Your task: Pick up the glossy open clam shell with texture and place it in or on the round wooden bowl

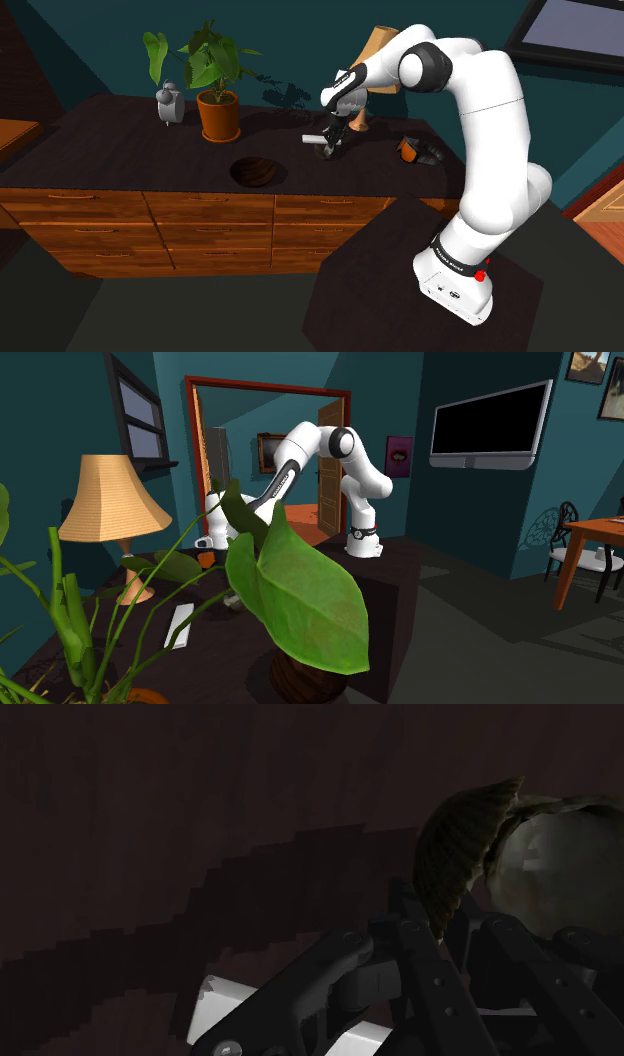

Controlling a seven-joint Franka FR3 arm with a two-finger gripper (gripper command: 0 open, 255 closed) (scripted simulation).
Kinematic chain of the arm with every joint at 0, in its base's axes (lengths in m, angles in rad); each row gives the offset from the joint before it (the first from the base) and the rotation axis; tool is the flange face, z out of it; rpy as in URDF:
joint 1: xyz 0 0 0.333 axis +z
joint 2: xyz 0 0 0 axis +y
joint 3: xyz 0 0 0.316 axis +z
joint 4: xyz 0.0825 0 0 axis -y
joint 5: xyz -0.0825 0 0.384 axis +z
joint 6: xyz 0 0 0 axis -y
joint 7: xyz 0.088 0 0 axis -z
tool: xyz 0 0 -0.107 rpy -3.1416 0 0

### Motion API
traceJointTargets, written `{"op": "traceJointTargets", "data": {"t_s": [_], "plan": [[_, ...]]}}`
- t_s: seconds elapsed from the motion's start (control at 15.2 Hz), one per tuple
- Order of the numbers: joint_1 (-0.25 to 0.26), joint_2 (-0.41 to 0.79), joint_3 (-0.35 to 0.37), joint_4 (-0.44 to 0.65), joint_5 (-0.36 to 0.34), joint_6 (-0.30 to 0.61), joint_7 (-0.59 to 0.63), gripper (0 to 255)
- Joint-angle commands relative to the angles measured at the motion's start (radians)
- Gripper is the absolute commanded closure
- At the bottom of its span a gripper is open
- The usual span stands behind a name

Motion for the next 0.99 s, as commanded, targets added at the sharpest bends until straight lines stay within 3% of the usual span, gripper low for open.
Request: {"op": "traceJointTargets", "data": {"t_s": [0.0, 0.92], "plan": [[0.002, -0.022, -0.004, -0.006, -0.004, -0.017, 0.001, 255], [0.016, -0.145, -0.025, -0.002, -0.032, -0.142, 0.019, 255]]}}
